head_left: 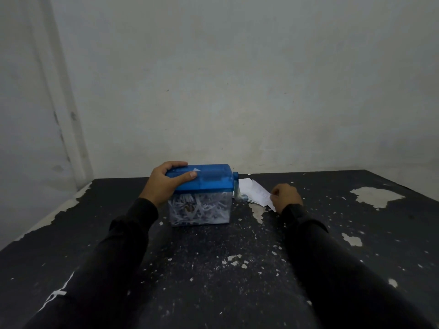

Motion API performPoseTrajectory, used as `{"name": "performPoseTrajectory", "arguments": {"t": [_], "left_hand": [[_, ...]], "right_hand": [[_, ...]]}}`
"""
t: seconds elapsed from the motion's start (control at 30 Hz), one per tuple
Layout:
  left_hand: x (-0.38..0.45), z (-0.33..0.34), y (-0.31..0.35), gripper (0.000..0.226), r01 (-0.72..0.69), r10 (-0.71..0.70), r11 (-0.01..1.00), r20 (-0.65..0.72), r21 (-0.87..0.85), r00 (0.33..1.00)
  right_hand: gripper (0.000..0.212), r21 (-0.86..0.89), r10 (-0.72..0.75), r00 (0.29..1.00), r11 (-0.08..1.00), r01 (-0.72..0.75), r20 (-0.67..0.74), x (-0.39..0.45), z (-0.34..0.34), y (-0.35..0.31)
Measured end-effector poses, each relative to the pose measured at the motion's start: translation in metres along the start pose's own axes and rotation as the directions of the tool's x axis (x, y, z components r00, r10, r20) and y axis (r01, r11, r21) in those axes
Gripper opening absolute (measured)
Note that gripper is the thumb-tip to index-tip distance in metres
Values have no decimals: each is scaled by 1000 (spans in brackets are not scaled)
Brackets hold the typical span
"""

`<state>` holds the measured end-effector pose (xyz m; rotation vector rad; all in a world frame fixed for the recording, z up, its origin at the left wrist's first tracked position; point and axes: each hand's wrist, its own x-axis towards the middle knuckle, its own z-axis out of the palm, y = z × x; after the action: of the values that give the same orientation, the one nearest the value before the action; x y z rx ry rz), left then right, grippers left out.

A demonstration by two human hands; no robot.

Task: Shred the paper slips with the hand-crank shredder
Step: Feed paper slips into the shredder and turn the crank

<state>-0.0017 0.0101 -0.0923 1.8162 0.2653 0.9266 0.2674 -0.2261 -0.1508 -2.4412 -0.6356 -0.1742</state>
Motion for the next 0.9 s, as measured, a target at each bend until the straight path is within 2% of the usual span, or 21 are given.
{"name": "performPoseTrajectory", "arguments": {"t": [0.1, 0.2, 0.27, 0.33, 0.4, 0.57, 0.67, 0.9], "left_hand": [[0, 0, 0, 56, 5, -5, 1000, -1, 3, 1000], [0, 1, 1, 54, 4, -4, 1000, -2, 5, 1000], [0, 1, 1, 57, 4, -4, 1000, -2, 5, 1000], [-1, 0, 1, 62, 4, -4, 1000, 1, 1, 1000], [-1, 0, 1, 63, 7, -7, 1000, -2, -2, 1000], [-1, 2, 1, 42, 20, -20, 1000, -18, 14, 1000], [0, 2, 1, 40, 26, -25, 999, -18, 21, 1000], [0, 3, 1, 41, 16, -15, 1000, -22, 26, 1000]], "right_hand": [[10, -81, -5, 1000, 997, 4, -14, -2, -2, -2], [12, -5, -7, 1000, 1000, 7, -1, -1, 2, -4], [30, -5, 9, 997, 1000, -9, 81, -2, 5, -6], [54, -100, 28, 987, 995, -12, 157, -2, 8, -7], [62, -107, 47, 983, 994, -28, 178, 1, 10, -7], [41, 107, 60, 994, 992, -70, 90, 1, 4, -5], [38, 177, 89, 994, 979, -98, 63, 1, -1, 0], [42, 171, 125, 984, 974, -146, 127, -1, -11, -3]]}}
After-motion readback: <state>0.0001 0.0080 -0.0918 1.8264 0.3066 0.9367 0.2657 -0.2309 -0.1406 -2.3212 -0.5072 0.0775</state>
